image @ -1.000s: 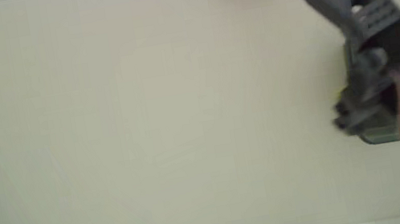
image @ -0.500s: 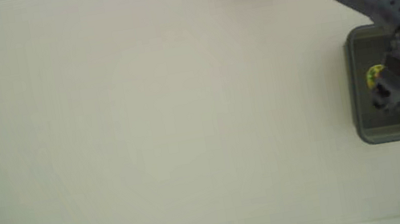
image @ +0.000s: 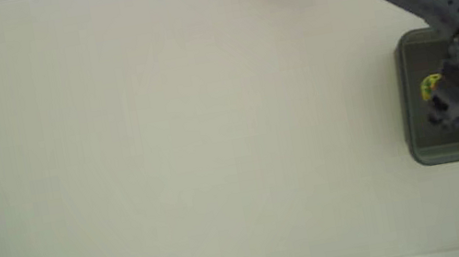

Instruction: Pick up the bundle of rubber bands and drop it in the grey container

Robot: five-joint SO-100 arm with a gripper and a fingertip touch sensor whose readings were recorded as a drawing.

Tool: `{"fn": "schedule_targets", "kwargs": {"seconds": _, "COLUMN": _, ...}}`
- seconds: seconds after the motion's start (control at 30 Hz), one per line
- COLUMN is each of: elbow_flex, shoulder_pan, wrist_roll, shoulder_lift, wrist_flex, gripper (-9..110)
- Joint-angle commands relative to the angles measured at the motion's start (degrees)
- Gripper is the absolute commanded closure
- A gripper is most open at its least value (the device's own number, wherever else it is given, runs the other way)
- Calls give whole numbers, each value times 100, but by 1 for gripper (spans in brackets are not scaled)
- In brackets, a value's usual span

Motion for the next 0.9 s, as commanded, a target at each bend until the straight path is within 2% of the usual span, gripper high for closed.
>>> {"fn": "schedule_targets", "kwargs": {"seconds": 0.0, "elbow_flex": -134, "shoulder_pan": -84, "wrist_roll": 18, "shoulder_lift": 117, "wrist_flex": -83, "gripper": 59}}
{"fn": "schedule_targets", "kwargs": {"seconds": 0.07, "elbow_flex": -134, "shoulder_pan": -84, "wrist_roll": 18, "shoulder_lift": 117, "wrist_flex": -83, "gripper": 59}}
{"fn": "schedule_targets", "kwargs": {"seconds": 0.1, "elbow_flex": -134, "shoulder_pan": -84, "wrist_roll": 18, "shoulder_lift": 117, "wrist_flex": -83, "gripper": -9}}
{"fn": "schedule_targets", "kwargs": {"seconds": 0.87, "elbow_flex": -134, "shoulder_pan": -84, "wrist_roll": 18, "shoulder_lift": 117, "wrist_flex": -83, "gripper": -9}}
